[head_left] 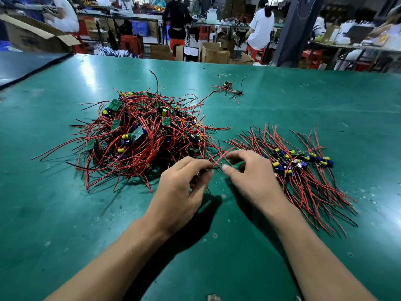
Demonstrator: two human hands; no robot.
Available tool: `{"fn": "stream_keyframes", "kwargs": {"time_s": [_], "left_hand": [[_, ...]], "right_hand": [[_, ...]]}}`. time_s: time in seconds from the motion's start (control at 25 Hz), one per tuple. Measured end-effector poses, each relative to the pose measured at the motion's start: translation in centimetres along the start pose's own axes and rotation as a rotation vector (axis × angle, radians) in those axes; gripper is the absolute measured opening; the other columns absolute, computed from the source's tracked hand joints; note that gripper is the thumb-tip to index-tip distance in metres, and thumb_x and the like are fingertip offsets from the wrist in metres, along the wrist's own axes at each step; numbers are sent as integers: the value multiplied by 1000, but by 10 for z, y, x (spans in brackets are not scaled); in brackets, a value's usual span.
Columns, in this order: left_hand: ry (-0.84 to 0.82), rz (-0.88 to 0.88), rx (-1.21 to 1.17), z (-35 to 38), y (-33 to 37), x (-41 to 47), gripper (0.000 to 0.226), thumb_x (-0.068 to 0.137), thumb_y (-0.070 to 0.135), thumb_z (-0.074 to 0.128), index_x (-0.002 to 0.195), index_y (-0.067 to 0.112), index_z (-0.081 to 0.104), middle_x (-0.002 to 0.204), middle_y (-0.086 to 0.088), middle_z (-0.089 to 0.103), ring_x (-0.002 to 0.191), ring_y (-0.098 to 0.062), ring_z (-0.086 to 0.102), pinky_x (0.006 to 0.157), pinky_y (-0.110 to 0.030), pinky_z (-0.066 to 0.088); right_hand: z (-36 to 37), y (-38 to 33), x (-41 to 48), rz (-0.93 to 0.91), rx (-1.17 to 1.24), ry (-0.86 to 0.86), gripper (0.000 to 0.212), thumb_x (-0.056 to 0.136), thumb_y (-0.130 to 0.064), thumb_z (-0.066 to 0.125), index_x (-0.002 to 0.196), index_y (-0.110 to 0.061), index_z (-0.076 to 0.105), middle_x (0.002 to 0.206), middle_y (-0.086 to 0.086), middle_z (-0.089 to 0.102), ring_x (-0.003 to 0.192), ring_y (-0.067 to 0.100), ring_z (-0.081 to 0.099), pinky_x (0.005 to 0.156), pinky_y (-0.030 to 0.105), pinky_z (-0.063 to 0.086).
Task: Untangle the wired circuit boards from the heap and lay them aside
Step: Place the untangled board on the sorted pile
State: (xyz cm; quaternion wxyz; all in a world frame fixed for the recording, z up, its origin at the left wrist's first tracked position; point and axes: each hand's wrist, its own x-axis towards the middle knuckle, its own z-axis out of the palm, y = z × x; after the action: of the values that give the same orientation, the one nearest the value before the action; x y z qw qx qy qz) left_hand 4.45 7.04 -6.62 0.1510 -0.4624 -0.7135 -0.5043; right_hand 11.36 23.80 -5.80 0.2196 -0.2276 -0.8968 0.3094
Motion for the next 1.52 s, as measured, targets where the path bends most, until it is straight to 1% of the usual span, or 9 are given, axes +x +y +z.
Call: {"fn": "stream_keyframes", "kwargs": {"time_s": [0.24,0.44,0.56,0.68,0.8,0.96,1.12,1.28,1.52], "left_hand": [[137,-32,12,-3,-2,3,11,87,5,72,98,6,73,90,4,71,80,-5,65,76,-25,53],[130,2,-15,-2,3,2,11,86,9,74,98,8,74,89,4,74,79,-7,68,73,-28,55],[125,24,3,0,6,1,12,86,12,73,98,7,74,91,3,74,82,-9,69,76,-29,55],[111,-33,-28,-1,6,2,14,87,12,73,101,11,73,93,8,73,86,-2,68,80,-23,54],[87,-132,-18,-1,5,2,11,86,9,73,97,11,75,89,9,73,82,1,66,77,-25,54],[2,-296,-64,-1,3,2,7,87,9,72,92,11,76,79,9,73,73,-5,68,71,-30,56],[-165,-370,-141,4,9,0,10,92,17,67,88,13,75,70,4,73,58,-8,64,60,-25,53],[-186,-811,-807,7,18,4,33,93,40,54,83,13,71,69,-15,68,45,-22,58,42,-23,46],[-251,-1000,-1035,1,16,11,51,65,56,70,85,9,65,62,-15,62,40,-23,58,36,-24,45]], "right_hand": [[15,-25,-18,-217,225,-279,40,73,-12,74,81,-47,55,78,-9,61,59,1,50,62,15,40],[26,-17,-15,-275,191,-165,44,73,-2,64,111,-23,71,97,-10,63,79,-6,54,80,22,47],[26,-12,-13,-316,176,-73,17,86,-12,70,102,-13,74,90,6,65,82,21,61,78,35,51],[24,-11,-10,-256,275,63,15,91,-25,66,94,-15,76,85,0,71,77,9,62,74,17,48],[18,-11,-4,-92,439,127,17,98,-26,65,88,-15,74,75,-7,69,69,6,58,69,23,47],[3,-20,3,204,1132,48,27,96,-33,60,81,-15,74,66,-6,63,56,8,54,50,20,42],[-13,-24,4,329,1675,-273,29,88,-39,58,73,-20,72,65,-7,53,53,7,48,46,19,40],[-12,-26,-3,335,1462,-475,29,86,-43,60,67,-22,66,65,-5,45,44,5,37,40,16,32],[-5,-21,-3,236,1118,-464,33,85,-47,62,69,-20,70,56,-3,47,36,3,33,36,14,23]]}}
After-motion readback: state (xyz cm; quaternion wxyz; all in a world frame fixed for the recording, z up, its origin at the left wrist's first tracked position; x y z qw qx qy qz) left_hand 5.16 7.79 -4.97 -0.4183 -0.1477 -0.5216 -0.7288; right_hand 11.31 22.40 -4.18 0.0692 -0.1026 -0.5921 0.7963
